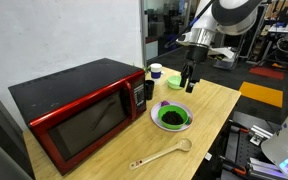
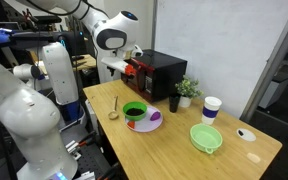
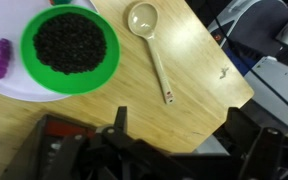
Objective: Use the ladle to scoop some of the contents in the light green bowl into the green pot on the right
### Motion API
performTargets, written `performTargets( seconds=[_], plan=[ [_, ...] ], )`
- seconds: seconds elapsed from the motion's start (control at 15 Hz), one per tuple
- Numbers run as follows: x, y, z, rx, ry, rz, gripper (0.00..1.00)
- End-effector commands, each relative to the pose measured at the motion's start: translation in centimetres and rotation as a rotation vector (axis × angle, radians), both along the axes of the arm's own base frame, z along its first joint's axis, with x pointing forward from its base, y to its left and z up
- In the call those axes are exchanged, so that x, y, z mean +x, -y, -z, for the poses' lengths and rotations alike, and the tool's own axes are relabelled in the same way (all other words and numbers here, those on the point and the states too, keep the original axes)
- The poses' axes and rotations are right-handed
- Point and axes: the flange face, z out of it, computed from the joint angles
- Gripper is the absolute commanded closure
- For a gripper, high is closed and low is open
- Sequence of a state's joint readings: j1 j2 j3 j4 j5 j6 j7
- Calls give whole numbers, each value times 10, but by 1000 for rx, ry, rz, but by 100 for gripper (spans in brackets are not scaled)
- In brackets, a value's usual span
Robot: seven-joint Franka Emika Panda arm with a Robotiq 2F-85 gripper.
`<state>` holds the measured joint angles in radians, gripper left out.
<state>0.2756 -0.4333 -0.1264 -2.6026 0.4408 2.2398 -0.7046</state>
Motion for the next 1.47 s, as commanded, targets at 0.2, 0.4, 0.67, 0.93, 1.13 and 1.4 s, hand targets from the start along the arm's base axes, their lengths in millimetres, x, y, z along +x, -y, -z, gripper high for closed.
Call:
performTargets(
  seconds=[0.2, 0.4, 0.67, 0.93, 1.13, 1.4],
  plan=[
    [-52, -86, 17, 37, 58, -366, 0],
    [-79, -120, 29, 24, 91, -504, 0],
    [-98, -163, 50, -19, 174, -572, 0],
    [-93, -201, 88, -44, 180, -626, 0],
    [-79, -210, 124, -77, 151, -668, 0],
    [-43, -209, 167, -127, 132, -646, 0]
  ],
)
